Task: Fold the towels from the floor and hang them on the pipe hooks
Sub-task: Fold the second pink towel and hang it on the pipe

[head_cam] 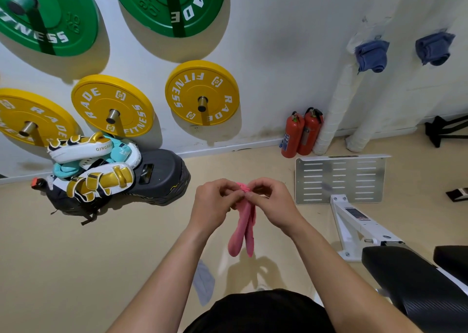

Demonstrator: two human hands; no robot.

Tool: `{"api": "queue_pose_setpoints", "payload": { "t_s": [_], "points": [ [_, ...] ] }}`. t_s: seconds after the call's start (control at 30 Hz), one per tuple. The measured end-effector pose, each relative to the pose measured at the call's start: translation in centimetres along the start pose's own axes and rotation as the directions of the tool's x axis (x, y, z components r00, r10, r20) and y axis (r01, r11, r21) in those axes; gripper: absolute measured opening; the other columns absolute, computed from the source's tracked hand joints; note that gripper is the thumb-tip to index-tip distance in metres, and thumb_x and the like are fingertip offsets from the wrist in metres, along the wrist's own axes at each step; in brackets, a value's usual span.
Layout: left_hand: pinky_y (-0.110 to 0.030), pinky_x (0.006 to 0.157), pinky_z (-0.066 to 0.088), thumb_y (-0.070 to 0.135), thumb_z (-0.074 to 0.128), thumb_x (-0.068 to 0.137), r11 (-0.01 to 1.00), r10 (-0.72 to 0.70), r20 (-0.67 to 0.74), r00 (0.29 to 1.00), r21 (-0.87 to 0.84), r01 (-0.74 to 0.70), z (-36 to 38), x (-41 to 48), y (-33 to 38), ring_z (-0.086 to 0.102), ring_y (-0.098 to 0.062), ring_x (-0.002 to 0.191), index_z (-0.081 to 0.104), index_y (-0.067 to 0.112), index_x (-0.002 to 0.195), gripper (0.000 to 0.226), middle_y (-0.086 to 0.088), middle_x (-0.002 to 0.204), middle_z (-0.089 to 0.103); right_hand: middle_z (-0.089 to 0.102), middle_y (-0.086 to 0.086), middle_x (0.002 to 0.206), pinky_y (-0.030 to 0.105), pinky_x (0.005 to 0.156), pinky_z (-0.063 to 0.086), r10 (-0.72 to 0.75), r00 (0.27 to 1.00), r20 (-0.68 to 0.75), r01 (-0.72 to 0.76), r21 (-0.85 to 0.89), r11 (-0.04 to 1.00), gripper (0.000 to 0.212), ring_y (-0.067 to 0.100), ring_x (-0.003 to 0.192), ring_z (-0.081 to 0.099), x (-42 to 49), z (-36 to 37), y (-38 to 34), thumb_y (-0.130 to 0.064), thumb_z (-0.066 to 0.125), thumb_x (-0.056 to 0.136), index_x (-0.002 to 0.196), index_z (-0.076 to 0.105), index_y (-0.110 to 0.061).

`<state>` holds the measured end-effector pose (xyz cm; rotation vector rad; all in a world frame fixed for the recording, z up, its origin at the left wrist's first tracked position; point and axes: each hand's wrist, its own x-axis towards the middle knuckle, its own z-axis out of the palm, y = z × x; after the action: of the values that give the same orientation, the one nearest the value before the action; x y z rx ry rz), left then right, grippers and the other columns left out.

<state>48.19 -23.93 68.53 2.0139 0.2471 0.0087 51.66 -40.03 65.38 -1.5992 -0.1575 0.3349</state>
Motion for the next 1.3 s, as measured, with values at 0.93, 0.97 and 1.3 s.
{"api": "queue_pose_setpoints", "payload": {
  "t_s": [0.93,0.97,1.3],
  "points": [
    [-0.025,0.061,0.043,0.019,0.076,0.075,0.971,-0.084,-0.004,0.996,0.223,0.083,-2.7,2.1,-2.8,0.064,-0.016,0.068,0.061,0.029,0.081,0.019,0.011,0.091,0.066,0.059,-0.002,0.079,0.031,0.076,0.044,-0.102,0.977,0.188,0.148,-0.247,0.958,0.028,0.014,0.075,0.052,3.9,-2.6,-4.7,0.008,0.061,0.09,0.085,0.062,-0.019],
    [-0.025,0.062,0.043,0.019,0.076,0.076,0.966,-0.071,-0.02,0.997,0.249,0.073,-2.9,2.2,-2.9,0.063,-0.015,0.068,0.062,0.03,0.079,0.019,0.01,0.09,0.064,0.059,-0.001,0.079,0.031,0.076,0.044,-0.098,0.977,0.191,0.145,-0.249,0.958,0.028,0.015,0.075,0.052,3.9,-2.4,-4.6,0.008,0.06,0.09,0.085,0.062,-0.019],
    [-0.033,0.066,0.054,0.031,0.078,0.077,0.948,-0.095,-0.059,0.994,0.3,0.109,-3.9,2.9,-2.7,0.067,-0.01,0.07,0.064,0.031,0.075,0.014,0.015,0.084,0.069,0.06,-0.005,0.076,0.018,0.07,0.043,-0.063,0.991,0.114,0.109,-0.458,0.882,0.023,0.007,0.071,0.053,3.5,-1.7,-3.5,-0.003,0.063,0.091,0.084,0.062,-0.024]
  ]
}}
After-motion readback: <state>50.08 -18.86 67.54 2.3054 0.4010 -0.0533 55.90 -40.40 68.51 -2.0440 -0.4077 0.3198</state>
